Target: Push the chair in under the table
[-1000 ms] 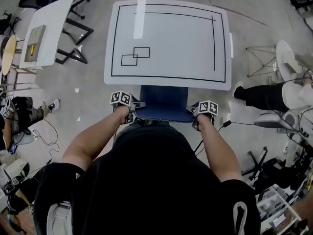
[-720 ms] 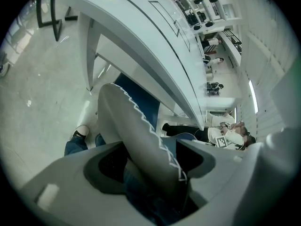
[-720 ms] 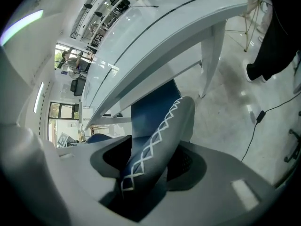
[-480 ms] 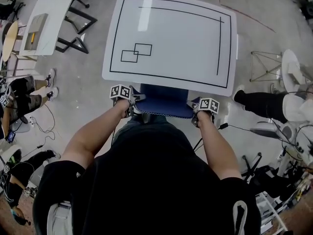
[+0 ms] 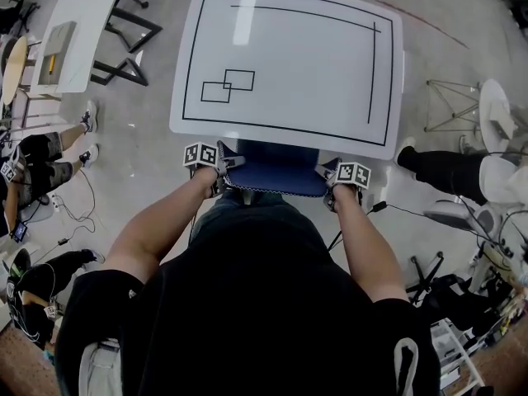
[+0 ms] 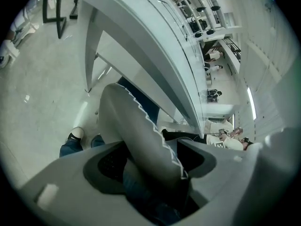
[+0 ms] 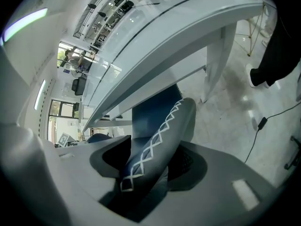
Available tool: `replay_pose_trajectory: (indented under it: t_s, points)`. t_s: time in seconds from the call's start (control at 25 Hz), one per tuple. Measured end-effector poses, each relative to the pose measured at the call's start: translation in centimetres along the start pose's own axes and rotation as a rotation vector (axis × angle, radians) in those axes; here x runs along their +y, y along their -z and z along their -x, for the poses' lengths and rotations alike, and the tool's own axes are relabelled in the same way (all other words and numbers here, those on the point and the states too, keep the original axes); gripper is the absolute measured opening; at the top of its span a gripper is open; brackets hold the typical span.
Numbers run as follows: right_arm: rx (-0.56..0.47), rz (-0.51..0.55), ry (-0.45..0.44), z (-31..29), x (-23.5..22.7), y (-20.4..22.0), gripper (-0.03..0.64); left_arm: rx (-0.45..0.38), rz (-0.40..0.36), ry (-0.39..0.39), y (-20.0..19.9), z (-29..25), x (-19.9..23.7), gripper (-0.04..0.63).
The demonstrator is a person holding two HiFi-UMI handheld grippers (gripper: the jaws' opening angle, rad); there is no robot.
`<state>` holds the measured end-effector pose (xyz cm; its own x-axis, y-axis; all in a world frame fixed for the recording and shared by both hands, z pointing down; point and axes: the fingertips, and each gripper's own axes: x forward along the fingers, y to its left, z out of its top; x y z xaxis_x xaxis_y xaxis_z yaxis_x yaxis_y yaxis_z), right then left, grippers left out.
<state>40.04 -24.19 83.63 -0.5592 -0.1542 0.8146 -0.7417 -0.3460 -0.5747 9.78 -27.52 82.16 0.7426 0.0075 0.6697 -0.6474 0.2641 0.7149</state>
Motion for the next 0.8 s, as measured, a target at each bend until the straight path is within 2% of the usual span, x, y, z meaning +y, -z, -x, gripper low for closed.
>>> replay_pose_trajectory:
  t_s: [0.36, 0.6, 0.8]
  points:
    - [-0.027, 0.010, -0.002, -0.7, -1.0, -0.3, 0.262, -0.082, 0.051, 0.027, -0.4, -0.8, 0.8, 0.338]
    - [-0.057, 0.011, 0.006, -1.2, -1.6, -0.7, 0.262, -0.051, -0.007, 0.013, -0.7, -1.6, 1.3, 0.338]
    - [-0.065, 0.031, 0.009, -1.2, -2.3, -1.0, 0.262, -0.078, 0.023, 0.023, -0.4, -2.3, 1.5, 0.336]
